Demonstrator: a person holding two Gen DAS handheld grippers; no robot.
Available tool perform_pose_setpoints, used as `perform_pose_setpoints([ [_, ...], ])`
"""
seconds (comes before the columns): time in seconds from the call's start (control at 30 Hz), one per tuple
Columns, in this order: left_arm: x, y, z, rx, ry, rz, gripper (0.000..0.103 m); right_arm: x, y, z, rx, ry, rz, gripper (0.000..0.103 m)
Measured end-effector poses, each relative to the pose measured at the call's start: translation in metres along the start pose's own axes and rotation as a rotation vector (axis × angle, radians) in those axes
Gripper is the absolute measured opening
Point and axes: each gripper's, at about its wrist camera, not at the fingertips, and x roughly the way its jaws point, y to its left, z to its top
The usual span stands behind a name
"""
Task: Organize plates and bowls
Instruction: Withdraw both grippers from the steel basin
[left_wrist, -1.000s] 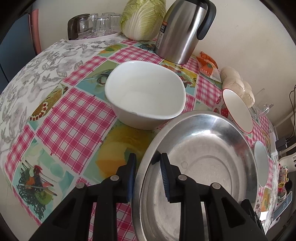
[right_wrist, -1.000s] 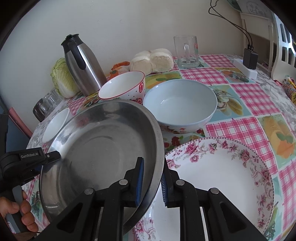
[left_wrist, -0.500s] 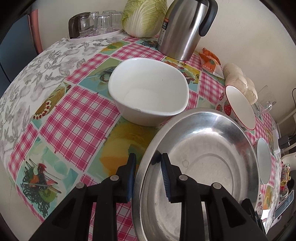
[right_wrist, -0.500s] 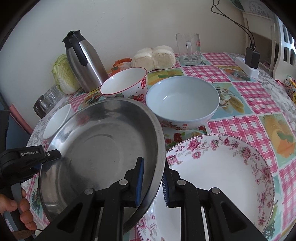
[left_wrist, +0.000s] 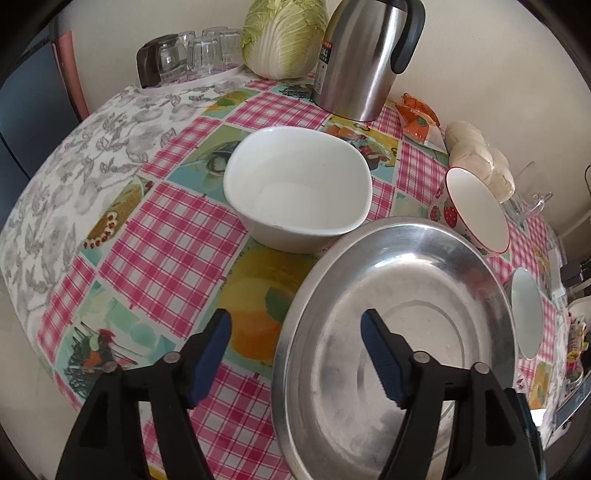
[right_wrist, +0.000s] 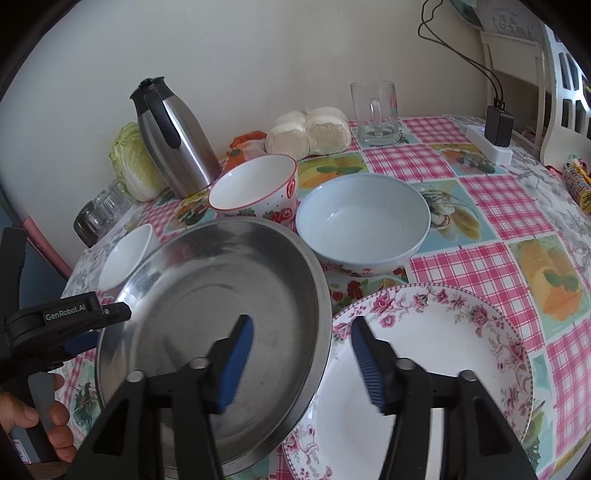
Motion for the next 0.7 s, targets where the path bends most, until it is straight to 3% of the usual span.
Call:
perform_pose_setpoints([
  [0.3, -0.004, -0.012, -0.004, 0.101, -0.010, 0.049, 0.089, -0.004, 0.002, 0.001, -0.008, -0.012, 0.005, 0.087],
  [0.43, -0.006, -0.015, -0.005, 0.128, -0.028, 0.076, 0.100, -0.004, 0.000, 0.001, -0.007, -0.015, 0.002, 0.099],
  [0.7, -0.012, -0.015, -0.004, 0.122, -0.062, 0.092, 0.101, -0.005, -0.005, 0.001, 0.002, -0.008, 0.026, 0.103],
])
